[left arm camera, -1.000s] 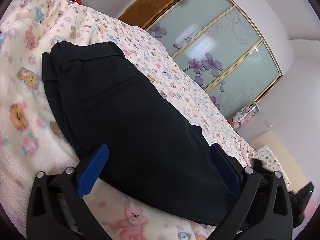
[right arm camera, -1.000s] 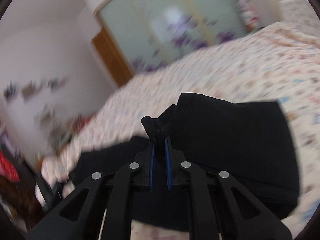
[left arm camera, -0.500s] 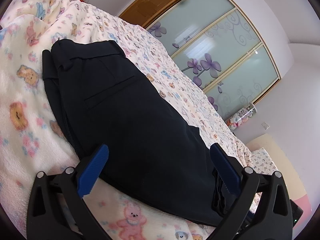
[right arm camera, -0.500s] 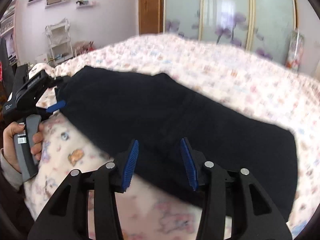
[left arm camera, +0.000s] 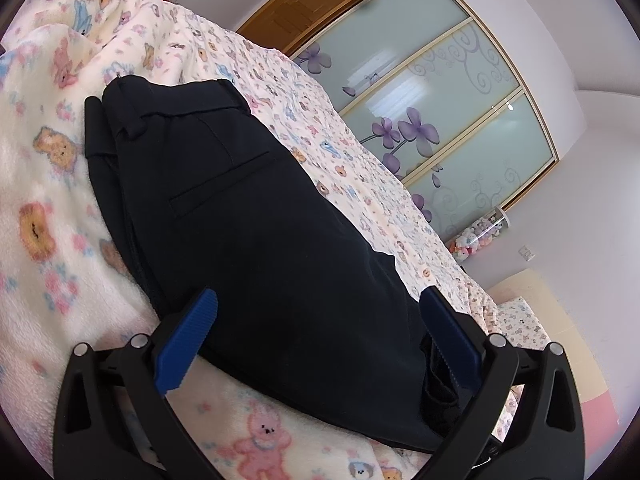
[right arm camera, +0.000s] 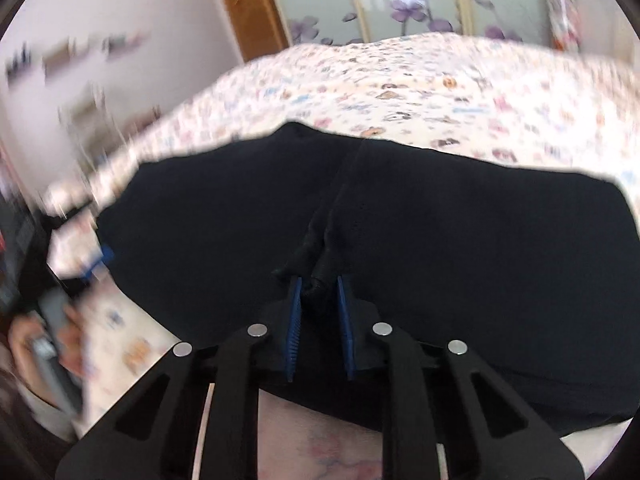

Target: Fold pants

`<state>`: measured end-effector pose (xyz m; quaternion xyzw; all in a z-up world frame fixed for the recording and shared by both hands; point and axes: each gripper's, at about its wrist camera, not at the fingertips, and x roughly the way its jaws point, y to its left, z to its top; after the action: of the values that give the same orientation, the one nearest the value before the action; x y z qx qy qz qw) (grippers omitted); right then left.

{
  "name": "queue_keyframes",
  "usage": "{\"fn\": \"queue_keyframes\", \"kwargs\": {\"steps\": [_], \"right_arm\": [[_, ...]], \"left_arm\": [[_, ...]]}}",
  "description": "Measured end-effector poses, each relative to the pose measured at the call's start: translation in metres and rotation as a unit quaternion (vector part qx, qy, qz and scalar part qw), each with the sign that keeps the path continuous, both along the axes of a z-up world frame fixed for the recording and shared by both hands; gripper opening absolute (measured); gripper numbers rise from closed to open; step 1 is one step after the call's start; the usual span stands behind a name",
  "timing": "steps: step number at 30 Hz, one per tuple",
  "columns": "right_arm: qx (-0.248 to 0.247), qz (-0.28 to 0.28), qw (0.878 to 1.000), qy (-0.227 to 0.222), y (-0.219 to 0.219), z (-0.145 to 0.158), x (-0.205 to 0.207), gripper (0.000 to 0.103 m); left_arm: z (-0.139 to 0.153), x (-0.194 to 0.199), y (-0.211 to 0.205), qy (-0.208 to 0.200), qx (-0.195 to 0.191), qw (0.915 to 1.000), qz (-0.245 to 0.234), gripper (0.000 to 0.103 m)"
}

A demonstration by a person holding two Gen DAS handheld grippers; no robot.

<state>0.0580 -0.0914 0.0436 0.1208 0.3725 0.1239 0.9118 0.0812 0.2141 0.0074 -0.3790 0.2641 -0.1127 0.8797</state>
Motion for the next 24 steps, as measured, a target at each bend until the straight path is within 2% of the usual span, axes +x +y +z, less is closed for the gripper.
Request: {"fn": "queue_keyframes", "kwargs": {"steps": [2,4,8,11,12,13,15,16,18,21,24], "right_arm": [[0.029,-0.003,1.000,-0.009,-0.003,0.006,0.000,0.017],[0.037,-0.005,0.999,-0.030,-0.002,0.017,-0.002,0.017],[0.012,0.030,0.997,-0.063,0.022,0.033,-0.006,0.017],[-0.048,0.056,0.996,-0.041,0.050,0.018,0.000,0.018],[-0.087,0.062,0.994,-0.010,0.061,0.004,0.007,0.020],[-0.101,0.068,0.992,0.019,0.066,-0.010,0.013,0.021],[-0.101,0.069,0.992,0.016,0.067,-0.010,0.012,0.022],[-0.098,0.070,0.993,0.017,0.067,-0.006,0.011,0.026],[-0.082,0.083,0.993,0.015,0.068,0.000,0.008,0.043],[-0.073,0.103,0.992,-0.005,0.076,0.005,0.002,0.062],[-0.105,0.112,0.988,0.019,0.090,-0.010,0.007,0.068]], "left_arm": [[0.000,0.001,0.000,0.000,0.000,1.0000,0.001,0.101],[0.000,0.001,0.000,0.000,0.000,1.0000,0.001,0.101],[0.000,0.001,-0.001,0.001,0.000,1.0000,0.001,0.101],[0.001,0.001,0.000,0.001,0.003,1.0000,0.002,0.101],[0.001,0.001,0.000,0.001,0.002,1.0000,0.001,0.101],[0.001,0.001,0.000,0.000,0.001,1.0000,0.001,0.101],[0.001,0.001,0.001,0.000,-0.002,1.0000,-0.002,0.101],[0.001,0.001,0.001,-0.001,-0.004,1.0000,-0.002,0.101],[0.001,0.001,0.002,-0.001,-0.008,1.0000,-0.002,0.101],[0.003,0.001,0.003,0.002,-0.014,0.9999,-0.004,0.101],[0.005,-0.002,0.006,-0.003,-0.027,0.9996,-0.010,0.101]]}}
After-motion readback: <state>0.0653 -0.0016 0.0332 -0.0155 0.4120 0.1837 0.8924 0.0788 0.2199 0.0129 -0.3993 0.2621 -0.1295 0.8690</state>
